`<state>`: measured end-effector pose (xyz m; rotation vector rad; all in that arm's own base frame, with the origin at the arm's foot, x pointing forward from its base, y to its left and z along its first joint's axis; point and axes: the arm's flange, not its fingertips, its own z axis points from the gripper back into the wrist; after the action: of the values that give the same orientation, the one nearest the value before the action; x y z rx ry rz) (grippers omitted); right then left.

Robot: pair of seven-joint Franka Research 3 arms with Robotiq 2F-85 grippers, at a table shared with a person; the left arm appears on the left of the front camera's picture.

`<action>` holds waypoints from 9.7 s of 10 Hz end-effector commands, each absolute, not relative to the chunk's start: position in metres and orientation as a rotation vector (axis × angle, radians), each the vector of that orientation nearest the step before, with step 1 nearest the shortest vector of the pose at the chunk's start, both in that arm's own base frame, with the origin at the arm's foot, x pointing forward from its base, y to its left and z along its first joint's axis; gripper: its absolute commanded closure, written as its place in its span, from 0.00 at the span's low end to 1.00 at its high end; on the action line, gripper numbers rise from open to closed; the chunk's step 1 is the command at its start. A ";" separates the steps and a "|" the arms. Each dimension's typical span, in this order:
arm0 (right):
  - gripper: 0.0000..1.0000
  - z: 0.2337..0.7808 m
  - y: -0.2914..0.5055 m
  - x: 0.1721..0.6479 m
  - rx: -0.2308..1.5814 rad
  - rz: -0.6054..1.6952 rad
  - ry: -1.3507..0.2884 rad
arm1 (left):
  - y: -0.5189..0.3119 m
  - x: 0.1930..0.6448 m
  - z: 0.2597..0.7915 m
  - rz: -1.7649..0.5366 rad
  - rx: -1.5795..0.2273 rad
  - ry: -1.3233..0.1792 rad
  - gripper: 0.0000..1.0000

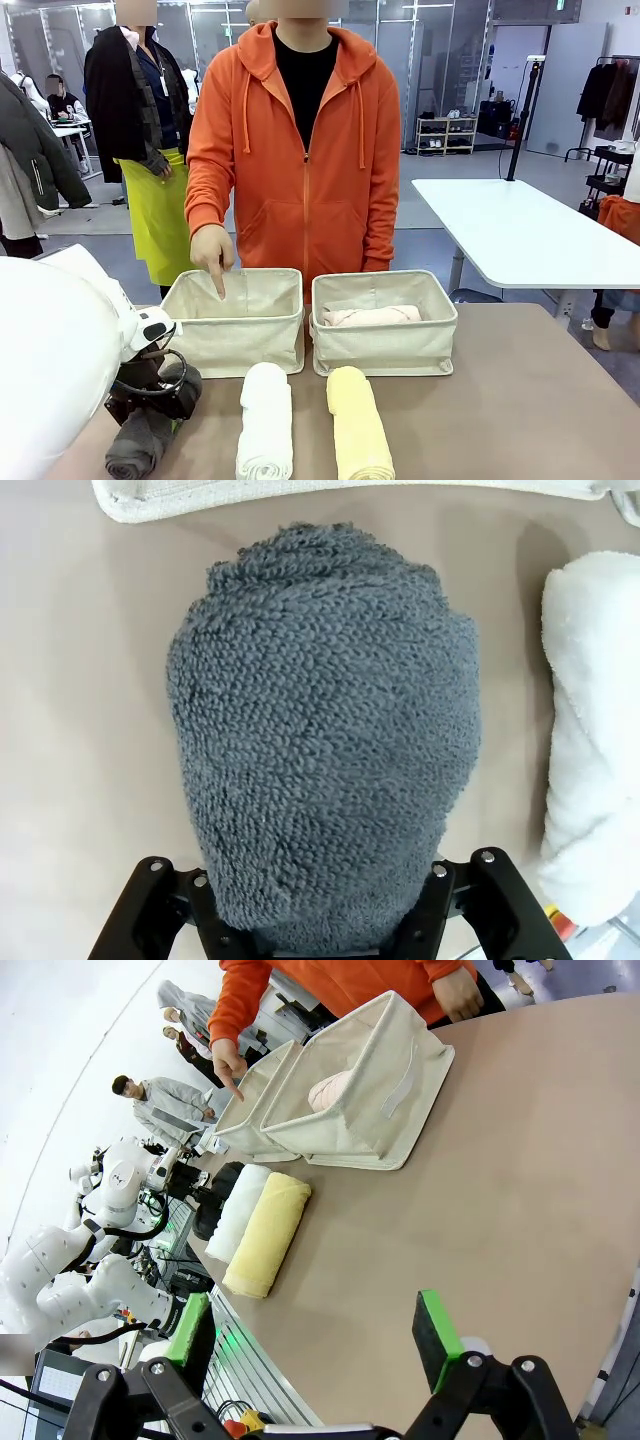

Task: Divide the towels into two baskets.
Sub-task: Pick up one hotel-folded towel from the bottom of the table and place it in the Fabric basket indicated by the person.

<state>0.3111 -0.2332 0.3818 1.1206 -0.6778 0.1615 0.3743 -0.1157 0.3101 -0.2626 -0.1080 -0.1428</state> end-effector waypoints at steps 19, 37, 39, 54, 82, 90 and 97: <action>0.00 0.382 -0.232 0.310 1.116 0.156 -0.701 | -0.191 0.354 0.486 -1.611 0.181 -0.625 0.70; 0.00 0.382 -0.232 0.310 1.116 0.156 -0.701 | -0.210 0.531 0.421 -1.535 0.368 -0.577 0.16; 0.00 0.382 -0.232 0.310 1.116 0.156 -0.701 | -0.212 0.531 0.424 -1.536 0.372 -0.579 0.00; 0.00 0.382 -0.232 0.310 1.116 0.156 -0.701 | -0.212 0.530 0.426 -1.550 0.356 -0.581 0.00; 0.00 0.382 -0.232 0.310 1.116 0.156 -0.701 | 0.261 0.251 0.445 -0.136 -1.038 -0.733 0.00; 0.00 0.382 -0.232 0.310 1.116 0.156 -0.701 | 0.261 0.251 0.445 -0.136 -1.038 -0.733 0.00; 0.00 0.382 -0.232 0.310 1.116 0.156 -0.701 | 0.146 0.284 0.450 -0.205 -1.016 -0.498 0.00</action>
<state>0.3105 -0.2340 0.3817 1.1206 -0.6798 0.1593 0.2840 0.1776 0.4496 -1.0450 -0.5537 -0.2231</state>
